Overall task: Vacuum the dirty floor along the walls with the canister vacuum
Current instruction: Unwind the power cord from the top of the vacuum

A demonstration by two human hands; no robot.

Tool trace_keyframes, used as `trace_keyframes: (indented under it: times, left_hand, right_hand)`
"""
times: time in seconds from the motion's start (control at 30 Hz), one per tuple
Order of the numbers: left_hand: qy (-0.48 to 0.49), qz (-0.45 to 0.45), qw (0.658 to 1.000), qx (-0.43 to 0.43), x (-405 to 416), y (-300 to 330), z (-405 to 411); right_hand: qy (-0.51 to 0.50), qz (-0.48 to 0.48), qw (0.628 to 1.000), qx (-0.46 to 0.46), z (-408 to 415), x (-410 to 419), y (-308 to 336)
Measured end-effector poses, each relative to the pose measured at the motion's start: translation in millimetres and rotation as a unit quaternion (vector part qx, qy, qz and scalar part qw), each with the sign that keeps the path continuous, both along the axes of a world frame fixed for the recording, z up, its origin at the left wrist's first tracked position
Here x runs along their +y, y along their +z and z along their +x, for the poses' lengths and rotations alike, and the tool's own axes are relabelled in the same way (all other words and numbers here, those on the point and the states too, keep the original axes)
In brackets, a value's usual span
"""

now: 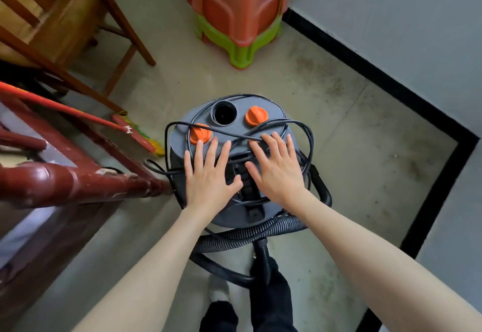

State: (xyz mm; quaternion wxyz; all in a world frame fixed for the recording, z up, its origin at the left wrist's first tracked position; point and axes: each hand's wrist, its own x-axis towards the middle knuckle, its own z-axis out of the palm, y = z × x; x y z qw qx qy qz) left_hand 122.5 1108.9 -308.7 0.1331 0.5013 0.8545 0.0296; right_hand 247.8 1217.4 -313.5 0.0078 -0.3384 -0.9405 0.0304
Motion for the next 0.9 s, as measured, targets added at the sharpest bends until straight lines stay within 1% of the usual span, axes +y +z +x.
trace_keyframes:
  times: [0.2, 0.33, 0.5, 0.7, 0.9]
  left_hand:
    - [-0.051, -0.013, 0.999, -0.008, -44, 5, 20]
    - [-0.091, -0.026, 0.995, 0.017, -76, 5, 29]
    - [-0.141, -0.006, 0.989, 0.048, -116, 3, 38]
    - [-0.194, -0.001, 0.979, 0.059, -164, 3, 39]
    - [-0.208, 0.035, 0.975, 0.067, -218, 2, 46]
  right_hand:
    - [-0.021, 0.008, 1.0, 0.018, 37, -52, -2]
    - [-0.026, 0.005, 0.999, 0.021, 59, -89, -3]
    - [-0.018, -0.002, 1.0, 0.022, 82, -134, -4]
    - [-0.007, 0.016, 0.999, 0.033, 100, -188, -8]
    - [-0.025, 0.022, 0.999, 0.035, 106, -247, -4]
